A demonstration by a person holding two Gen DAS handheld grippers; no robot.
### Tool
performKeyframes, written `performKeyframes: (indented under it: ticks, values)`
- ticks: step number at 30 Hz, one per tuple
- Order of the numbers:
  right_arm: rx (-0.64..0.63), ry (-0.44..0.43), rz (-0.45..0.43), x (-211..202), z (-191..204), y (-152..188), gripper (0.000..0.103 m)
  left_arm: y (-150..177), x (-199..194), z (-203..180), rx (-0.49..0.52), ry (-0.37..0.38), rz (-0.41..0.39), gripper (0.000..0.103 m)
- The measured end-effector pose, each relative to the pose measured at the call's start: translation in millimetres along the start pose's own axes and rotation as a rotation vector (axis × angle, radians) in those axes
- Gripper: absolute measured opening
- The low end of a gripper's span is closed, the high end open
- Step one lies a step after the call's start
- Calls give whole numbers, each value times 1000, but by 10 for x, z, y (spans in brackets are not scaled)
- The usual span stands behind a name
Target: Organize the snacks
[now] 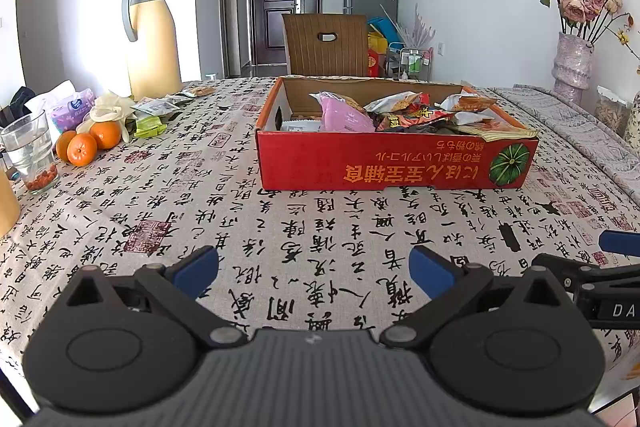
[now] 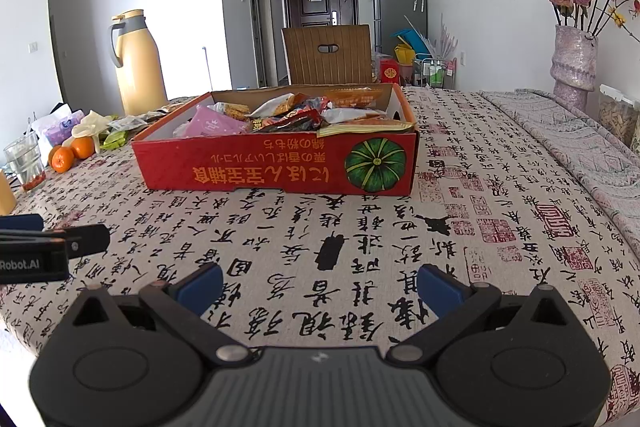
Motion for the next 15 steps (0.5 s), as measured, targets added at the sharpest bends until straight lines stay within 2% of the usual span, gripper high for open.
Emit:
performKeyframes:
  ticks: [15]
  values:
    - [0, 0, 0, 0, 0, -3, 103, -6, -5, -16, 5, 3, -4, 103]
Point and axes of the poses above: each gripper's, at about its wrist camera, not at the fingertips, and x roughly the way its jaws point, z to its left, y to its underside, the point moved 4 cm from there along x, roughly the way its jaws point, and after that the axes turned 14 degrees about -z, right-handed, at the moved point
